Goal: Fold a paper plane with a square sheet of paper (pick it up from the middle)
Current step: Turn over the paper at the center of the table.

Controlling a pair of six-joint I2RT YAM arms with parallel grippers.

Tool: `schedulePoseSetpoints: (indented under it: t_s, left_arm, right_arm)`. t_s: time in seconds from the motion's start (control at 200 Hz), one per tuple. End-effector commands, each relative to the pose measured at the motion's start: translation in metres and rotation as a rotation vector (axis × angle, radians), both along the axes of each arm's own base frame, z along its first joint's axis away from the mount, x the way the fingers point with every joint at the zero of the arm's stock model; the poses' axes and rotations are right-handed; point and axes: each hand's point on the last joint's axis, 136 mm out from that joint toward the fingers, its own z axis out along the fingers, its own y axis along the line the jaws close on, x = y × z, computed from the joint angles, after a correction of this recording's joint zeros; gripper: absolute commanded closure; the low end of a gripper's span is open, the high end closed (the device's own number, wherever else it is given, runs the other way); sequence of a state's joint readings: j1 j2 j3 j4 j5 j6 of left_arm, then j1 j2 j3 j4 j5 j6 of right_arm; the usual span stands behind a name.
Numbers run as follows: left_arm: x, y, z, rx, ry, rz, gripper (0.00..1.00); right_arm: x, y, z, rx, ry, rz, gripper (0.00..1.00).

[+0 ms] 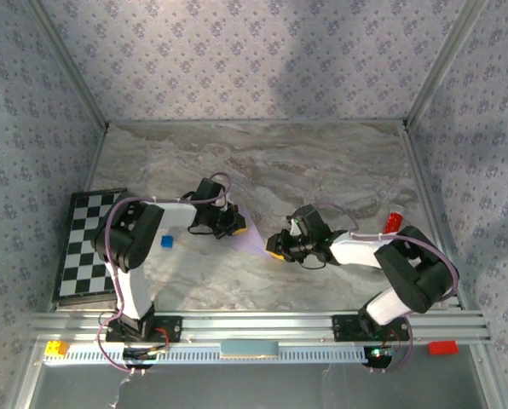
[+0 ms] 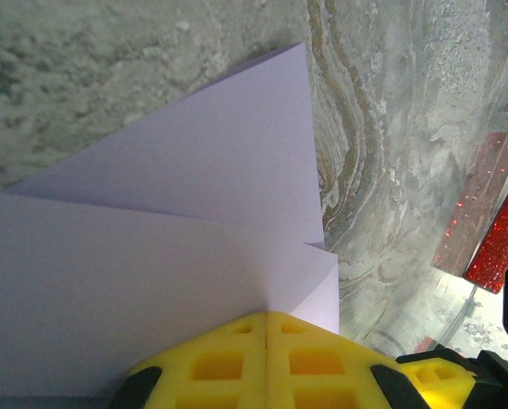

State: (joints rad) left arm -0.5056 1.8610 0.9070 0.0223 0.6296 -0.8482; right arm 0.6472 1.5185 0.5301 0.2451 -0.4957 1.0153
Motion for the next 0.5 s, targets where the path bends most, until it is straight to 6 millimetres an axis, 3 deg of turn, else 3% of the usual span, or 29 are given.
schedulePoseSetpoints:
  t_s: [0.0, 0.24, 0.495]
  left_arm:
    - [-0.007, 0.004, -0.012, 0.019, 0.057, 0.008, 1.00]
    - [-0.009, 0.005, -0.012, 0.020, 0.063, 0.006, 1.00]
    - [-0.012, 0.007, -0.013, 0.020, 0.079, 0.009, 1.00]
  right_arm:
    - [0.006, 0.005, 0.003, 0.017, -0.021, 0.027, 0.70]
    - [0.005, -0.011, -0.002, -0.104, -0.009, 0.016, 0.69]
    - [-0.018, -0.021, -0.021, -0.146, 0.081, 0.012, 0.68]
